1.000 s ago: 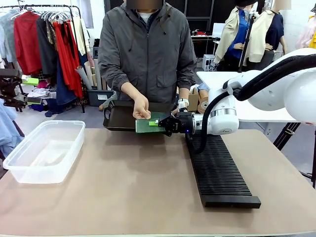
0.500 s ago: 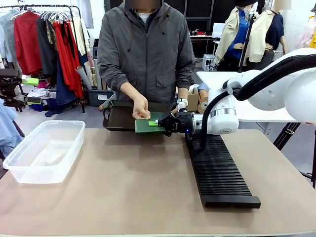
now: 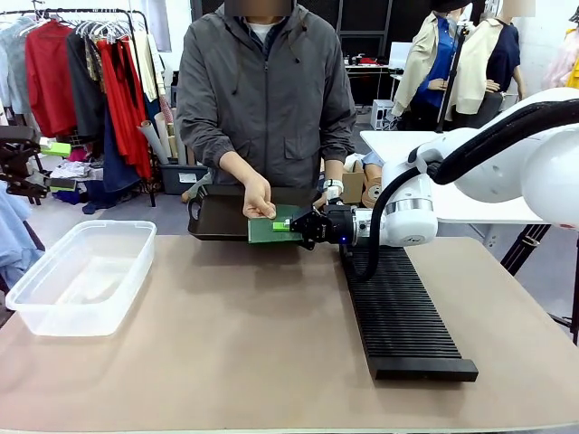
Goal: Sort PCBs into racks and boxes based on the side picked up.
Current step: If the short side of the Blank PCB is picked up, insert it into the PCB Rack ; if the long side is picked up, place it in the Organizing box.
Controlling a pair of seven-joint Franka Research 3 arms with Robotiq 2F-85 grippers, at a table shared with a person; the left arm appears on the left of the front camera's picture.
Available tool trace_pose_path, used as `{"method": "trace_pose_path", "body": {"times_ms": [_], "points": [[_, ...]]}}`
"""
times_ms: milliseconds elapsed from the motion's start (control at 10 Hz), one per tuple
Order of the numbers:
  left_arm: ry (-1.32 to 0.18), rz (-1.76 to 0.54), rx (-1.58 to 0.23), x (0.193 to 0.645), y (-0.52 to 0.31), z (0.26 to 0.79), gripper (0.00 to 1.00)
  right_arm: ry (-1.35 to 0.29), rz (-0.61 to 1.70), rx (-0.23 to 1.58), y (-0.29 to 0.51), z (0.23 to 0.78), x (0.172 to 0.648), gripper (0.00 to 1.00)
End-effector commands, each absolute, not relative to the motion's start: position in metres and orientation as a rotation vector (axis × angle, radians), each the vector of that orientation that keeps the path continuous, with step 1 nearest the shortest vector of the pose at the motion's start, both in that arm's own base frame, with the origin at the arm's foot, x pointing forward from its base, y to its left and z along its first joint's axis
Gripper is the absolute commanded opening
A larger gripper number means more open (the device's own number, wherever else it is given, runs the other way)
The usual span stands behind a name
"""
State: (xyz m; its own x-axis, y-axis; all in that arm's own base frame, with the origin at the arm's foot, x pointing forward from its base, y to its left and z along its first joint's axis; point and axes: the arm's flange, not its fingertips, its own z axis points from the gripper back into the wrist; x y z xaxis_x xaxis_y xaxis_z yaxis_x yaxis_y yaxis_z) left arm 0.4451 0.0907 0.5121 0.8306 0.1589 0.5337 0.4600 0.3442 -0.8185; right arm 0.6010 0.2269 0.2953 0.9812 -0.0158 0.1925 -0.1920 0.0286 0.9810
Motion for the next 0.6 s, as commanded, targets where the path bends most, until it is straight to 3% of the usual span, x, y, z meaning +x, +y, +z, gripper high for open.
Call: {"method": "trace_pose_path", "body": {"times_ms": [0, 500], "points": [[-0.582, -0.204, -1.215, 0.4432, 0.0904, 0.5155, 1.00, -0.181, 0.149, 1.538, 0.2266, 0.2955, 0.6011, 0.00], [-0.582, -0.204, -1.215, 0.4432, 0.0904, 0.5155, 1.00, -0.181, 0.149, 1.538, 0.2266, 0.2955, 0.6011, 0.00]]}}
